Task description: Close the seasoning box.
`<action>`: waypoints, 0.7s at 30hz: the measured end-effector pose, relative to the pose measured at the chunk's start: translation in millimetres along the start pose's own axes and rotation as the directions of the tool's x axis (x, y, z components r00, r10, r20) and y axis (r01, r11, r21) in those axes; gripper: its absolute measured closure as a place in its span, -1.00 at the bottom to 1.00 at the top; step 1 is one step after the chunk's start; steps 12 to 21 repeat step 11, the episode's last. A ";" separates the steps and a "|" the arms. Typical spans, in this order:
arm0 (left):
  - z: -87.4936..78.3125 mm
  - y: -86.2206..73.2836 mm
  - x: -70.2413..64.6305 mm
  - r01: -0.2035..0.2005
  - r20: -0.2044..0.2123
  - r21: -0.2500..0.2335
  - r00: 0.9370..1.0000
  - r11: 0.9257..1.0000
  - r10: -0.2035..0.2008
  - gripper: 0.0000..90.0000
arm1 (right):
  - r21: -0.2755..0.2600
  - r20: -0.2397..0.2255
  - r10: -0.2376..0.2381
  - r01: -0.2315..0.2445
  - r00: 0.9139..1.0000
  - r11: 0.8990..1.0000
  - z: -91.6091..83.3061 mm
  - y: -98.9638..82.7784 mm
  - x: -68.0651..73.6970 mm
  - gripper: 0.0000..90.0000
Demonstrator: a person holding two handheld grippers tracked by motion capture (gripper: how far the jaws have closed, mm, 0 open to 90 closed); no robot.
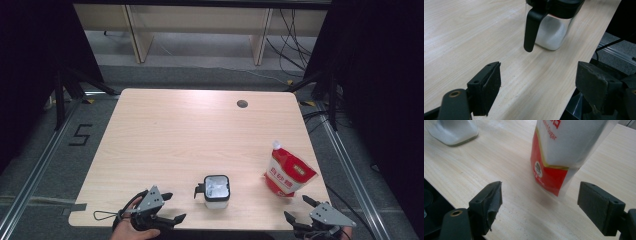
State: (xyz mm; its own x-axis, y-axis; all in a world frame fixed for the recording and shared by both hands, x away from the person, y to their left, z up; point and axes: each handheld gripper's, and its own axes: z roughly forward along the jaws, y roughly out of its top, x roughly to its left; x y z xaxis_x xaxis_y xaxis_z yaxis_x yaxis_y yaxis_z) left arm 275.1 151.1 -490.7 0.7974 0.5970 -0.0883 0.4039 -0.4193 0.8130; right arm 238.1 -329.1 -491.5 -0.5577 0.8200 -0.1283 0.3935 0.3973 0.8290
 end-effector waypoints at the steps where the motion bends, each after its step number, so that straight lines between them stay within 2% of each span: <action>1: 0.7 -0.7 -1.3 0.029 -0.001 -0.008 1.000 1.000 -0.029 -0.57 | 0.001 0.002 0.003 -0.003 1.000 1.000 0.0 -0.1 0.2 -0.54; 2: 0.4 -0.6 0.1 0.018 -0.003 -0.006 1.000 1.000 -0.018 -0.57 | 0.002 0.002 0.004 -0.004 1.000 1.000 -0.1 -0.2 0.1 -0.54; 4: 0.3 -1.6 1.2 0.031 -0.019 0.004 0.999 1.000 -0.031 -0.57 | 0.002 0.001 0.002 -0.002 1.000 1.000 0.1 -0.2 0.0 -0.54; 5: 1.5 -2.5 2.4 0.039 -0.013 0.005 0.999 0.999 -0.039 -0.58 | 0.002 0.002 0.003 -0.003 1.000 1.000 0.1 -0.2 0.0 -0.54; 6: 1.2 -3.0 3.6 0.025 -0.016 0.012 1.000 1.000 -0.025 -0.58 | 0.005 0.002 0.009 -0.009 1.000 1.000 -0.1 -0.2 0.7 -0.54; 7: 3.2 -4.2 3.4 0.049 -0.018 -0.003 0.999 0.999 -0.049 -0.58 | 0.006 0.002 0.009 -0.009 1.000 1.000 0.0 -0.3 0.7 -0.54; 8: 0.9 -3.8 7.5 0.000 -0.026 0.029 1.000 1.000 0.000 -0.58 | 0.005 -0.007 0.011 -0.011 1.000 1.000 0.7 -0.4 0.8 -0.54; 9: 2.2 -4.5 6.4 0.038 -0.033 0.022 0.999 0.999 -0.037 -0.58 | 0.009 -0.010 0.001 -0.001 1.000 1.000 0.8 -0.3 -0.6 -0.54; 10: 1.2 -4.6 8.3 0.017 -0.044 0.034 0.999 0.999 -0.016 -0.58 | 0.001 -0.004 -0.013 0.013 1.000 1.000 1.2 -0.4 -1.6 -0.54; 11: 2.4 -5.1 9.0 0.034 -0.051 0.030 0.998 0.999 -0.032 -0.58 | -0.001 0.002 -0.017 0.017 1.000 1.000 1.2 -0.5 -2.0 -0.54; 21: 2.4 -5.1 9.0 0.034 -0.051 0.030 0.998 0.999 -0.032 -0.58 | -0.001 0.002 -0.017 0.017 1.000 1.000 1.2 -0.5 -2.0 -0.54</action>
